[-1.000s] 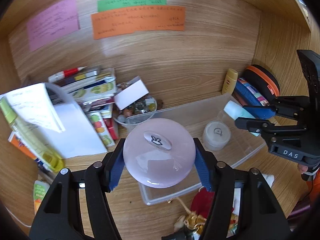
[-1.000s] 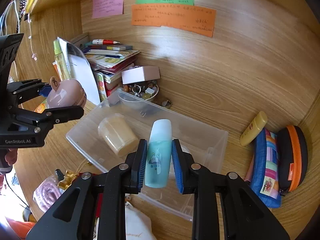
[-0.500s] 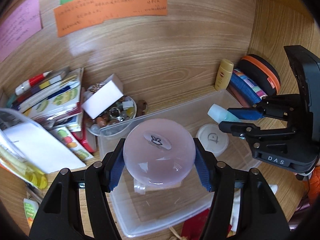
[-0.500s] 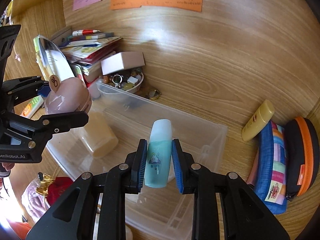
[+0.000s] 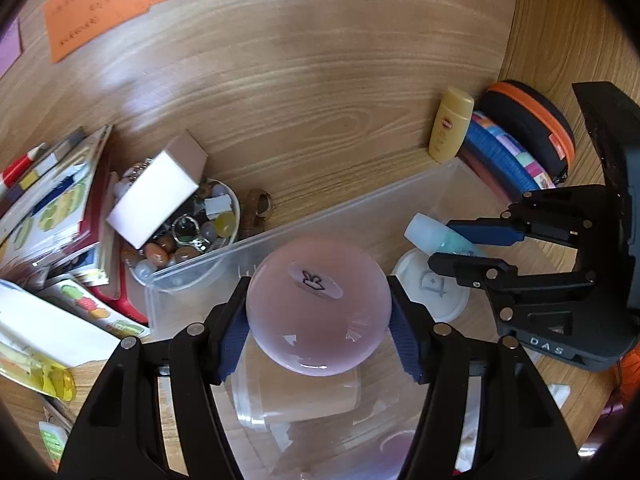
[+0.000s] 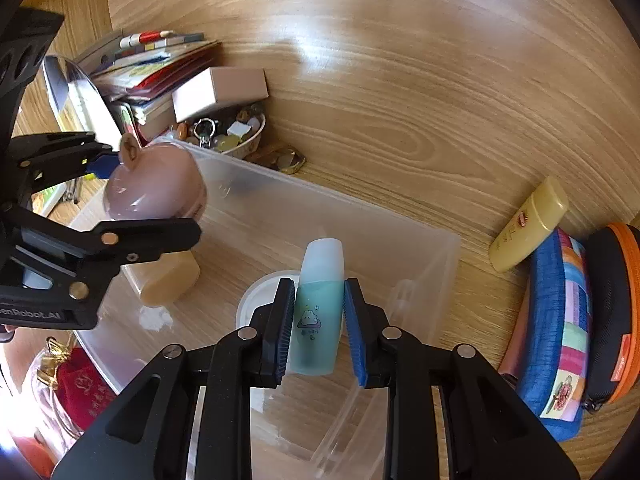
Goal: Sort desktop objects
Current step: 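Carry the pink compact with left while right carries blue bottle over clear box, then lower pink compact into clear box and open left while right releases blue bottle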
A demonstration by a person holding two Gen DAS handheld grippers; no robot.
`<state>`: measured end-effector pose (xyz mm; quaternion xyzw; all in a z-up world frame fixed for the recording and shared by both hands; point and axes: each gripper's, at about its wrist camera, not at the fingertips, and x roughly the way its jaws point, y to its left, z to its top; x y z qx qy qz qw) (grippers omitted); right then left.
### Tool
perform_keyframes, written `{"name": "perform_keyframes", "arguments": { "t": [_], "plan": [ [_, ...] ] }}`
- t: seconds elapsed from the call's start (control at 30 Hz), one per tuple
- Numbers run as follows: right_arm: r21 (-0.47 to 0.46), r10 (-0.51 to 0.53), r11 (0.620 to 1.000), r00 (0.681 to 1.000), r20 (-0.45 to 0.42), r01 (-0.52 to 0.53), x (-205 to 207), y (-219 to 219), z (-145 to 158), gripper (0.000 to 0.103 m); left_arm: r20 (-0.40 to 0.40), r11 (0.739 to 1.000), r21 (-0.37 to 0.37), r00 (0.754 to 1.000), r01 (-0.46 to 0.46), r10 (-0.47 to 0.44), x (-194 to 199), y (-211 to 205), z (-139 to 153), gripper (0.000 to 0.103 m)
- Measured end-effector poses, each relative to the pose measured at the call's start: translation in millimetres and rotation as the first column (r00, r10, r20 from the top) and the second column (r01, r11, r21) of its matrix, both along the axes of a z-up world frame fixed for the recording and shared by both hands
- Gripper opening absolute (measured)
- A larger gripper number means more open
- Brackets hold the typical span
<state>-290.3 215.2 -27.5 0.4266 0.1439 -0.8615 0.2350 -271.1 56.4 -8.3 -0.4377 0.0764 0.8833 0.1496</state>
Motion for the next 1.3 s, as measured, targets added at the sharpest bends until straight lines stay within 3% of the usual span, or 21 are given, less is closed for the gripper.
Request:
{"name": "perform_keyframes", "arguments": {
  "t": [0.6,1.07,1.17,1.3],
  "plan": [
    [0.099,0.013,0.995,1.0,-0.02,-0.011,1,-8,-14,0.023,0.082,0.999,-0.037,0.996,0.036,-0.033,-13,15,-20,0.062],
    [0.148,0.02,0.989,0.999,-0.044,-0.013,11,-16,-18,0.024,0.055,0.997,-0.071,0.998,0.009,-0.005,-1,8,-15,0.064],
    [0.153,0.02,0.988,0.998,-0.061,-0.011,18,-17,-16,0.029,0.04,0.997,-0.075,0.999,0.003,0.0,2,7,-12,0.07],
    [0.16,0.023,0.987,0.995,-0.101,-0.006,30,-19,-8,0.043,0.027,0.997,-0.072,1.0,-0.003,0.005,9,5,-7,0.071]
  ]
}}
